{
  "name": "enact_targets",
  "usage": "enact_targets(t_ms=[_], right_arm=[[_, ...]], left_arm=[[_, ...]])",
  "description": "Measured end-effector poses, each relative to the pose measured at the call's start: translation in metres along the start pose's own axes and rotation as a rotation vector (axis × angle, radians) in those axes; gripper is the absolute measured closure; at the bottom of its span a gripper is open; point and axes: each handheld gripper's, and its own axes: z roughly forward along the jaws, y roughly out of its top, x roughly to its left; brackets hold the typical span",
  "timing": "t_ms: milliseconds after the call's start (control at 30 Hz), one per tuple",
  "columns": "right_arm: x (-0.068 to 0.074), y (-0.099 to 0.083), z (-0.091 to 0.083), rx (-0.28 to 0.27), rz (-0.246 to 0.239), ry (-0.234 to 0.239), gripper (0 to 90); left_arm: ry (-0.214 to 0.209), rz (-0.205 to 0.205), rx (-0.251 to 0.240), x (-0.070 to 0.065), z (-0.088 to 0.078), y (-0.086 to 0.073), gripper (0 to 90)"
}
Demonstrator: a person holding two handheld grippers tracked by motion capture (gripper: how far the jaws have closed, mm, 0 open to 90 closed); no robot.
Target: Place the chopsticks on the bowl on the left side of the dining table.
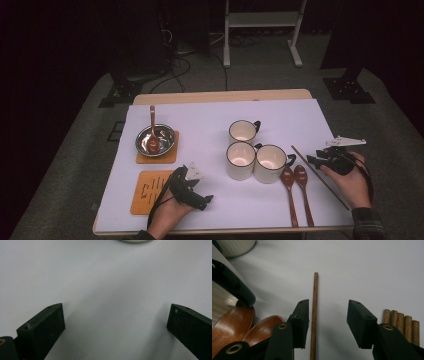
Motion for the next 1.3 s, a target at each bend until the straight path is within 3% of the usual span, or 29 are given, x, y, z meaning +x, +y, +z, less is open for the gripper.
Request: enact_targets(t_ms=[533,1300], right_arm=[[-0.001,-0.021,-0.02,0.012,-0.014,-0.021,51.3],[0.004,-0.046,-0.035,0.063,-0.012,-0.003,55.7]], left_arm=[[0.0,0.0,0.0,0.0,0.0,0.0,0.5],[0.0,0.0,0.0,0.0,0.0,0.0,0.5]])
